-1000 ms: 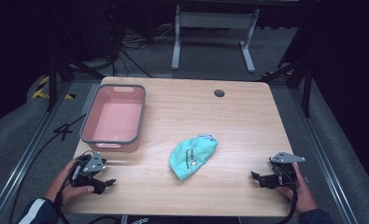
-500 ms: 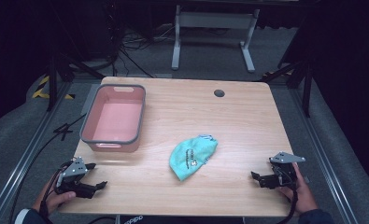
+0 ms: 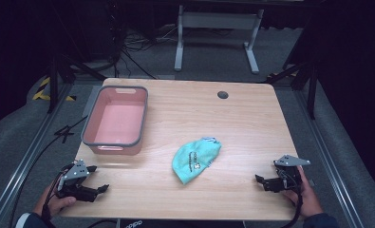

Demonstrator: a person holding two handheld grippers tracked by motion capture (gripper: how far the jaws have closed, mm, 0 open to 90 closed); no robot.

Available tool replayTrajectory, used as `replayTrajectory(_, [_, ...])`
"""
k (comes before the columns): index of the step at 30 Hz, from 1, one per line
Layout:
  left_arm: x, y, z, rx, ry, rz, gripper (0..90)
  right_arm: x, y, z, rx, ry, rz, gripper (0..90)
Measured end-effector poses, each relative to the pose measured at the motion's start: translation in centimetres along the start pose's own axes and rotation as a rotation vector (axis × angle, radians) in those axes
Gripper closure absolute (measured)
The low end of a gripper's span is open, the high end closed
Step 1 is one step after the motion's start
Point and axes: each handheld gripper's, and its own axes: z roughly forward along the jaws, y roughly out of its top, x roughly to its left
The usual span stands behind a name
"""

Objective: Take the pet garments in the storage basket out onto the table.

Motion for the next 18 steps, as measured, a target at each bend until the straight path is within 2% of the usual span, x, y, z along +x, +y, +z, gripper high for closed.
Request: replayTrajectory(18, [-0.04,0.00,-0.05,0.003,0.007,-0.003,13.2,0.00,0.00,0.00,0.000,0.000,-0.001,0.7])
